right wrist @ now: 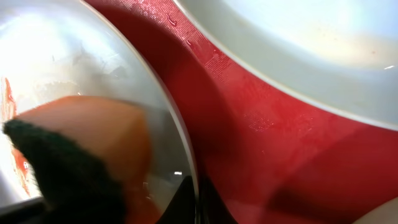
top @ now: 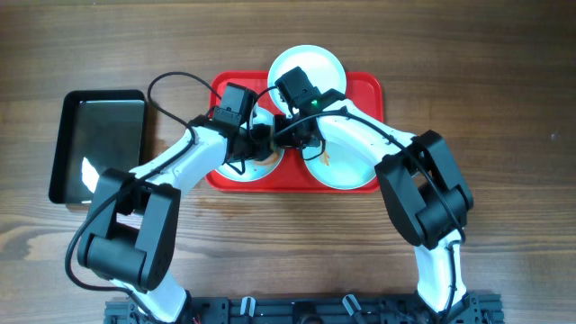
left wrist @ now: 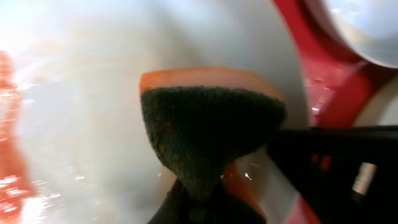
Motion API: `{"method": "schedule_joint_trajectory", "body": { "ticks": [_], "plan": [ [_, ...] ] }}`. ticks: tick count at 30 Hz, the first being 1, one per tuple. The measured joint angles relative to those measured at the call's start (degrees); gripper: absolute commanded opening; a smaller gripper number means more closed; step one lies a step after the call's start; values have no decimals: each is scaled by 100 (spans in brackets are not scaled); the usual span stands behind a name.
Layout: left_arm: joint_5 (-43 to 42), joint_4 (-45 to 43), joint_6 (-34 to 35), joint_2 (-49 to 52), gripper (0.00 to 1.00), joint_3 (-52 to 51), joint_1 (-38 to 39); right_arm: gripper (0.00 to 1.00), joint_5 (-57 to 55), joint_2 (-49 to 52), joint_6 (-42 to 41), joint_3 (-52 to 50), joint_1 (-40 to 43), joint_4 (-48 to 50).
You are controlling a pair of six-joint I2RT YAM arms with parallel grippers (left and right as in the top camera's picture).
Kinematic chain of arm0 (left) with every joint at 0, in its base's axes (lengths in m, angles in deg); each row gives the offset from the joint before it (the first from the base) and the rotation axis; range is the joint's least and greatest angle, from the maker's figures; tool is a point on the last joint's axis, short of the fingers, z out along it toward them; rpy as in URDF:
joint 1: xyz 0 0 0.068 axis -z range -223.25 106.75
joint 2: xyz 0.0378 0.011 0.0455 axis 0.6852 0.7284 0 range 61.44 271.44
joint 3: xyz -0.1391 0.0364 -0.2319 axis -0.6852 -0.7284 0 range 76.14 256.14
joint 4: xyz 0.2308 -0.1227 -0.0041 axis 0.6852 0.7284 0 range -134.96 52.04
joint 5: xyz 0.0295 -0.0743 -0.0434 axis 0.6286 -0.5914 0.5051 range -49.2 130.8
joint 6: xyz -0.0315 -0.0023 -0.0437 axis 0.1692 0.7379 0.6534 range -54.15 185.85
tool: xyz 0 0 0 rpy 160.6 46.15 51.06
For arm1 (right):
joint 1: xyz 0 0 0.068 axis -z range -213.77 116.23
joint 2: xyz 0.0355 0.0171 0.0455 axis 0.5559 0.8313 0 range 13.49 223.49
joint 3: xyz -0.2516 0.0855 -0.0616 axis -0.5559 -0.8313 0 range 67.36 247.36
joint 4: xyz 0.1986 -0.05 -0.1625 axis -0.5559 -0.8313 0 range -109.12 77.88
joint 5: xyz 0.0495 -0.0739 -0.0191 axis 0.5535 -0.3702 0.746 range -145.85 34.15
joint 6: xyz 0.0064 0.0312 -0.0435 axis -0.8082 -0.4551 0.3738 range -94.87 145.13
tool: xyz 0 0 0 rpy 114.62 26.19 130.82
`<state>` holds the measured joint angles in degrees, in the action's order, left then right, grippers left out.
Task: Clean dirty plates on tray and stack at the side
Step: 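Scrub the left plate with the sponge while the right gripper holds it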
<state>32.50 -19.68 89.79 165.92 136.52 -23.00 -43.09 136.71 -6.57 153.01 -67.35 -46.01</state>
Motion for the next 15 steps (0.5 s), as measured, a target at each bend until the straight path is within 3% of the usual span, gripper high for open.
{"method": "schedule_joint_trajectory", "body": {
  "ticks": [15],
  "plan": [
    [1285, 756, -116, -61, 4, 151, -688, 4, -83, -2, -68, 0, -26, -57]
  ]
}}
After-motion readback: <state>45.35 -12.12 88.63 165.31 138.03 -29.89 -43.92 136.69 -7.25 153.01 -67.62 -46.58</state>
